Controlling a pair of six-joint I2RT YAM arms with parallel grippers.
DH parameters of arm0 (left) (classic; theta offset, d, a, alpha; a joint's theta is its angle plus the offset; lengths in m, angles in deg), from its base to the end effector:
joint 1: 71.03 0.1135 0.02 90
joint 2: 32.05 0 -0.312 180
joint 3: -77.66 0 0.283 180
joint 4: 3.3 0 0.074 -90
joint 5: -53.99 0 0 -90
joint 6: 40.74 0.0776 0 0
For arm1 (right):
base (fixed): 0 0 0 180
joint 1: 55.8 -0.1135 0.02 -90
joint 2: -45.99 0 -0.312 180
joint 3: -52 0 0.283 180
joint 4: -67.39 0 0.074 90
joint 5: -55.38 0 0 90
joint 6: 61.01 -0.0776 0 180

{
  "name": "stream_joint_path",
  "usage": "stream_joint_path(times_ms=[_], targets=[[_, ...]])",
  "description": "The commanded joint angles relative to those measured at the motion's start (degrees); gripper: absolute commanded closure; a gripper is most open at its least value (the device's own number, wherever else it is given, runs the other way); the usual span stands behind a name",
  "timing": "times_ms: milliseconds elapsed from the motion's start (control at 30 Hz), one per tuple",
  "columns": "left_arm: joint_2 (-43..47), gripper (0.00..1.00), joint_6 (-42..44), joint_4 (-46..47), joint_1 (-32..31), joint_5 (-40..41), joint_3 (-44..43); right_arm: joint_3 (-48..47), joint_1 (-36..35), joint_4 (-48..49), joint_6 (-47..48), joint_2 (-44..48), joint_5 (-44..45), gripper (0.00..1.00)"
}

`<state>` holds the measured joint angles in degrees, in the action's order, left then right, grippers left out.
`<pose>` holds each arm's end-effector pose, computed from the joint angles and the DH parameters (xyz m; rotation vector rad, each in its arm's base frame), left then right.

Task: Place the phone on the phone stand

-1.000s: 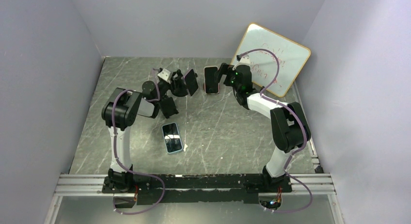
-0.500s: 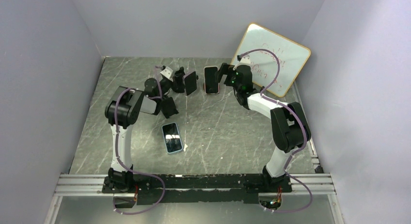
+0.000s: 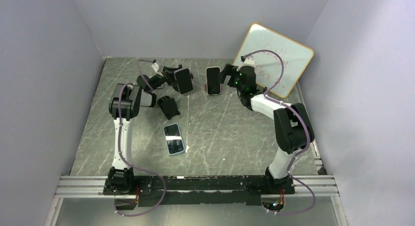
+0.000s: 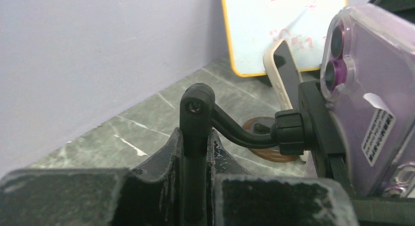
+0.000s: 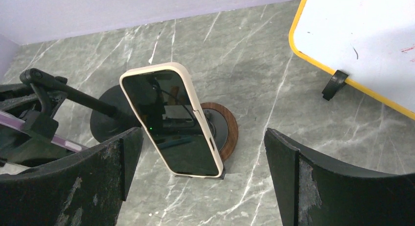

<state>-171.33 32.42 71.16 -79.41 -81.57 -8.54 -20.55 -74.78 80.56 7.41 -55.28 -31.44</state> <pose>0.5321 -0.1344 0.1376 0.6262 1.2092 -0.8463 0.4507 0.1504 0.2429 0.0816 1.8631 0.4424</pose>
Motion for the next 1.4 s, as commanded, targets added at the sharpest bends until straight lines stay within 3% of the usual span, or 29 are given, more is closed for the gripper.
stream_joint_path(times_ms=[0,267,667,1267,1300,1367], targets=[[-7.17,0.95,-22.71,17.57,2.05,-14.33,-8.51,0.21,0.52,1.06,0.37,0.32,-0.56,0.00],[-7.85,0.95,-25.96,18.18,-1.00,-16.69,-9.90,-0.31,0.51,0.83,0.64,0.29,-0.47,0.00],[-3.52,0.95,-22.57,18.16,-3.63,-9.23,-0.82,0.24,0.55,1.04,0.72,0.70,-0.71,0.00],[-4.86,0.95,-20.05,18.16,-4.98,-2.86,0.35,0.72,0.61,1.09,1.23,0.62,-0.28,0.00],[-4.79,0.94,-19.88,18.11,-4.91,-2.88,0.50,0.72,0.57,1.05,1.31,0.66,-0.29,0.00],[-4.65,0.78,-19.54,18.11,-4.68,-2.83,1.07,0.89,0.61,1.05,1.30,0.80,-0.35,0.00]])
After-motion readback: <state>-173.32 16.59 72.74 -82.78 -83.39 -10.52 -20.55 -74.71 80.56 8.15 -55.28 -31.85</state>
